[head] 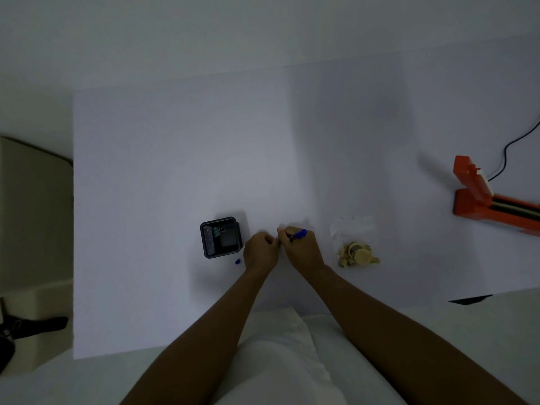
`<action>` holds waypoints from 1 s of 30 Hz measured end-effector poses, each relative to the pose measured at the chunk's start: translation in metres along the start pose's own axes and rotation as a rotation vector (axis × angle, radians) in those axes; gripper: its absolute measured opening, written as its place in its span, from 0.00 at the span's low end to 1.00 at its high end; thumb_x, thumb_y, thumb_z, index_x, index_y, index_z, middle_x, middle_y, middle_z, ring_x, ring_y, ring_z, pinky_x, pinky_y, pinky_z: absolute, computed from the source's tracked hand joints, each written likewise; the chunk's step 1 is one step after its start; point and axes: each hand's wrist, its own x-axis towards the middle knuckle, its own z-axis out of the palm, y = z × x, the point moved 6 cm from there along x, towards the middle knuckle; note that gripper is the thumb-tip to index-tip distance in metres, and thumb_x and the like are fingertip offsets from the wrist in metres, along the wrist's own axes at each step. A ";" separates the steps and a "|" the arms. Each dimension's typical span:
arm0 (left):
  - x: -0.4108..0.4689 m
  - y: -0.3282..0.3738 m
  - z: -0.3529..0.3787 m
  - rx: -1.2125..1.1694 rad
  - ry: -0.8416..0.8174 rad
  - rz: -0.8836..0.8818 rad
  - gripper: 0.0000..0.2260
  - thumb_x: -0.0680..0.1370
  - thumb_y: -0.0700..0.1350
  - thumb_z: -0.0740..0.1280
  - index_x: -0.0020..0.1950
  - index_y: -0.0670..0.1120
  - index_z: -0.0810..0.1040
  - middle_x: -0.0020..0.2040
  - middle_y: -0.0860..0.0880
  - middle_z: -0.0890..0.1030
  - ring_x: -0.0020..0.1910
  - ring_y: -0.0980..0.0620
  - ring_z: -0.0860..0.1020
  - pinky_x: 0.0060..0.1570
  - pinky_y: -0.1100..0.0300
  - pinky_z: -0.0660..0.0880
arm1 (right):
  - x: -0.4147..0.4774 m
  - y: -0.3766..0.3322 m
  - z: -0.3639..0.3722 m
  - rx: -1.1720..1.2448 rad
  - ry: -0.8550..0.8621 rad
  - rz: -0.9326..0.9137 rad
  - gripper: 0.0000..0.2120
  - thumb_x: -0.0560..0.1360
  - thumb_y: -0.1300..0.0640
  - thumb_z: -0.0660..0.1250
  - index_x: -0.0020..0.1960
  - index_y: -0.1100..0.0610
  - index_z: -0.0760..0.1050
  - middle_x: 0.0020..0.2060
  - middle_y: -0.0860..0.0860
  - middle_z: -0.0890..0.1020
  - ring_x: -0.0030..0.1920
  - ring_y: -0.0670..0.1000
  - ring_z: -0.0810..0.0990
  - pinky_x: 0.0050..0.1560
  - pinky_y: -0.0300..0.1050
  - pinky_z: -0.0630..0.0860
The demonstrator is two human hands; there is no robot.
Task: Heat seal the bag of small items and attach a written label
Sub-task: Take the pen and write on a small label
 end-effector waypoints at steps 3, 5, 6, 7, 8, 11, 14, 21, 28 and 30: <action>0.000 0.000 0.000 0.000 -0.004 0.002 0.12 0.77 0.47 0.66 0.35 0.44 0.76 0.31 0.49 0.75 0.30 0.53 0.72 0.29 0.61 0.66 | 0.000 0.001 0.001 -0.006 0.010 -0.001 0.21 0.80 0.55 0.64 0.31 0.63 0.69 0.26 0.57 0.73 0.27 0.47 0.69 0.33 0.47 0.69; -0.001 0.001 -0.001 -0.004 -0.004 0.004 0.12 0.78 0.47 0.66 0.35 0.44 0.75 0.30 0.50 0.75 0.30 0.53 0.72 0.28 0.62 0.65 | 0.000 0.001 0.002 -0.020 0.003 -0.002 0.20 0.80 0.55 0.64 0.31 0.63 0.70 0.25 0.56 0.73 0.26 0.47 0.69 0.32 0.46 0.69; -0.001 0.000 -0.001 -0.008 -0.003 0.006 0.12 0.78 0.47 0.66 0.34 0.45 0.75 0.30 0.50 0.75 0.29 0.53 0.72 0.28 0.62 0.65 | 0.000 0.001 0.002 -0.019 0.002 -0.003 0.20 0.80 0.55 0.64 0.31 0.63 0.70 0.26 0.56 0.73 0.26 0.47 0.69 0.32 0.46 0.69; -0.001 0.000 -0.001 -0.011 -0.003 0.008 0.13 0.78 0.47 0.66 0.34 0.45 0.75 0.30 0.51 0.74 0.29 0.54 0.72 0.28 0.62 0.65 | -0.001 0.001 0.002 -0.013 0.004 -0.003 0.20 0.80 0.55 0.64 0.31 0.63 0.70 0.26 0.57 0.73 0.26 0.47 0.69 0.32 0.46 0.69; -0.001 0.000 -0.001 -0.015 -0.005 0.009 0.13 0.78 0.47 0.66 0.34 0.46 0.74 0.29 0.51 0.74 0.29 0.54 0.72 0.28 0.62 0.65 | -0.001 0.002 0.002 -0.005 0.007 -0.003 0.20 0.80 0.55 0.64 0.31 0.63 0.70 0.26 0.57 0.73 0.26 0.47 0.69 0.32 0.46 0.69; -0.001 0.000 -0.001 -0.017 -0.010 0.010 0.14 0.78 0.47 0.66 0.32 0.46 0.73 0.28 0.51 0.73 0.29 0.53 0.71 0.28 0.61 0.65 | -0.003 0.002 0.002 -0.005 0.015 -0.006 0.21 0.80 0.56 0.64 0.31 0.63 0.69 0.26 0.58 0.73 0.27 0.48 0.69 0.32 0.47 0.69; -0.001 0.000 -0.001 -0.005 -0.007 0.007 0.14 0.78 0.47 0.66 0.32 0.46 0.72 0.29 0.50 0.73 0.28 0.54 0.71 0.28 0.61 0.65 | -0.004 0.004 0.001 -0.006 0.036 -0.003 0.21 0.80 0.56 0.64 0.31 0.64 0.68 0.26 0.59 0.73 0.27 0.49 0.68 0.32 0.51 0.69; 0.000 -0.001 0.001 0.008 -0.009 0.013 0.11 0.78 0.46 0.67 0.36 0.44 0.75 0.32 0.48 0.76 0.31 0.52 0.73 0.30 0.61 0.67 | -0.003 0.005 -0.004 -0.009 0.068 -0.003 0.22 0.80 0.56 0.64 0.30 0.64 0.67 0.26 0.60 0.72 0.27 0.50 0.68 0.33 0.54 0.70; -0.001 -0.001 -0.001 0.007 -0.007 0.003 0.13 0.77 0.46 0.66 0.34 0.43 0.76 0.30 0.49 0.75 0.29 0.53 0.72 0.29 0.61 0.66 | -0.003 0.005 -0.003 0.005 0.060 0.001 0.21 0.80 0.56 0.64 0.31 0.64 0.68 0.27 0.60 0.73 0.28 0.51 0.69 0.34 0.53 0.70; -0.001 -0.001 0.000 0.003 -0.007 0.005 0.15 0.78 0.46 0.65 0.31 0.45 0.73 0.28 0.50 0.73 0.28 0.54 0.70 0.27 0.61 0.64 | -0.004 0.004 0.001 0.004 0.030 -0.001 0.21 0.80 0.55 0.65 0.31 0.64 0.69 0.27 0.60 0.73 0.28 0.52 0.70 0.34 0.51 0.69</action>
